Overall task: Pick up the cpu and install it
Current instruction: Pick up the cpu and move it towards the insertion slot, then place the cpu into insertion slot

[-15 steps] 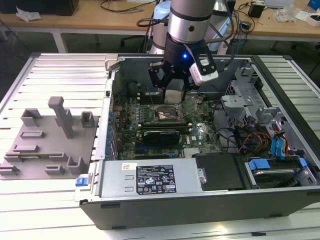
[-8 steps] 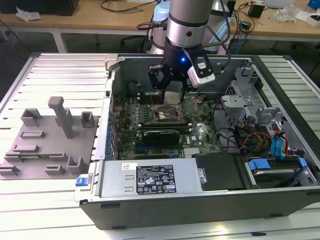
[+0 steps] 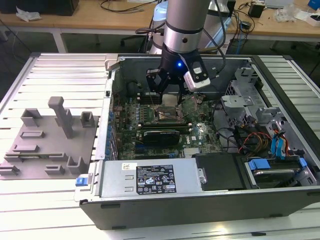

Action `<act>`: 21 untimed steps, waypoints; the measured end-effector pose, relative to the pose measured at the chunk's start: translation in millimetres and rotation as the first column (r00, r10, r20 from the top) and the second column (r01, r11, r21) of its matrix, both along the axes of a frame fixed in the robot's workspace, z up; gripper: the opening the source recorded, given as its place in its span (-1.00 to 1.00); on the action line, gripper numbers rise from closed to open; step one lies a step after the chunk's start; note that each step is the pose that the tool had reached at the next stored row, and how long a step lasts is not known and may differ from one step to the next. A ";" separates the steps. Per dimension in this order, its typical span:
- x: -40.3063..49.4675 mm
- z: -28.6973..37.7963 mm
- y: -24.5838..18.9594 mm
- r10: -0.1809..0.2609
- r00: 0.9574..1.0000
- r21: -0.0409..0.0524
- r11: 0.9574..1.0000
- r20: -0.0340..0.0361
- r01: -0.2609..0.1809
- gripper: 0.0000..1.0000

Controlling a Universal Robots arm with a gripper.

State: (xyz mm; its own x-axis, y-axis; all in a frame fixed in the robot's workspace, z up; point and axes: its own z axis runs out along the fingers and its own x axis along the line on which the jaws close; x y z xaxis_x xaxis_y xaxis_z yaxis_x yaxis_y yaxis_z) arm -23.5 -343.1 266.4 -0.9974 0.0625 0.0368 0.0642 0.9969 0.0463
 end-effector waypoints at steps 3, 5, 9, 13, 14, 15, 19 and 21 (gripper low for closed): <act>0.0 -0.2 0.0 0.000 1.000 0.000 1.000 0.000 0.000 0.09; 0.0 -0.3 0.0 0.000 1.000 0.000 1.000 0.000 0.000 0.09; 0.0 -0.4 0.0 0.000 1.000 0.000 1.000 0.000 0.000 0.09; 0.0 -0.4 0.0 0.000 1.000 0.000 1.000 0.000 0.000 0.09; 0.0 -0.4 0.0 0.000 1.000 0.000 1.000 0.000 0.000 0.09; 0.0 -0.5 0.0 0.000 1.000 0.000 1.000 0.000 0.000 0.09; 0.0 -0.7 0.0 -0.090 0.996 0.000 0.996 0.000 0.090 0.09; 0.0 -0.8 0.0 -0.129 0.992 0.000 0.992 0.000 0.129 0.09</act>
State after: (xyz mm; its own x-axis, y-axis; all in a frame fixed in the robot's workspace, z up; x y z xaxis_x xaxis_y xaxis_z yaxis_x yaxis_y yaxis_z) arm -23.5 -343.1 265.7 -0.9809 0.1908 0.0368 0.1924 0.9802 0.0466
